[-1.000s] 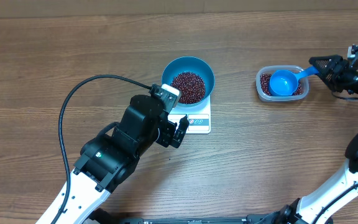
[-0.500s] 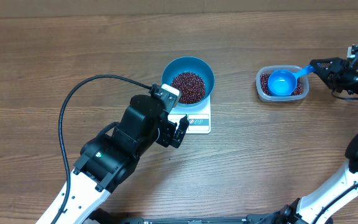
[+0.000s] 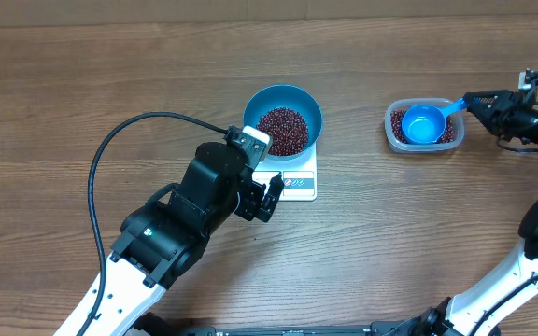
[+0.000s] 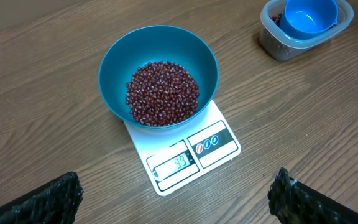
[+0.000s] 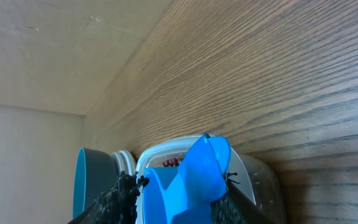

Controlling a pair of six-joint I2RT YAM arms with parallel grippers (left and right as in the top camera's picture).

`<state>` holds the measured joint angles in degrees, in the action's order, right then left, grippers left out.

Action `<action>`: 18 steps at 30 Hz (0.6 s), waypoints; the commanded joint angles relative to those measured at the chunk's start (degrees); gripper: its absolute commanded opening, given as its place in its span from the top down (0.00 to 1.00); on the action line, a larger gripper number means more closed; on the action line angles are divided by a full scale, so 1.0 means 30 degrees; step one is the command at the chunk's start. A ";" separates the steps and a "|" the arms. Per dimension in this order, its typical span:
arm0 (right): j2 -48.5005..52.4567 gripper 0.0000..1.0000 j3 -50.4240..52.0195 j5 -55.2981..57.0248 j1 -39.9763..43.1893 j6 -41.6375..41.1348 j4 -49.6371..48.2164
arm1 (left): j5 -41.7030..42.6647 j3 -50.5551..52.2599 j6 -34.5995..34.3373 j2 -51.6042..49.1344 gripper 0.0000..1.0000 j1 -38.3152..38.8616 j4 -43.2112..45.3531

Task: Scoop item into bowl and weigh 150g on scale
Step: 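Move right gripper to the scoop handle and grasp it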

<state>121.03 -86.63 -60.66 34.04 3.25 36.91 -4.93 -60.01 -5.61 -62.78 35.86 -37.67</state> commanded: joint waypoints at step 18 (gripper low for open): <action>0.0204 0.87 -0.0233 -0.1836 0.0022 0.1093 -0.0102 | 0.0175 0.0022 0.0080 0.0219 0.00 -0.0087 0.0066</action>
<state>121.03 -86.63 -64.75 34.04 5.67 36.88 -4.93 -60.01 -5.61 -62.78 35.86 -37.67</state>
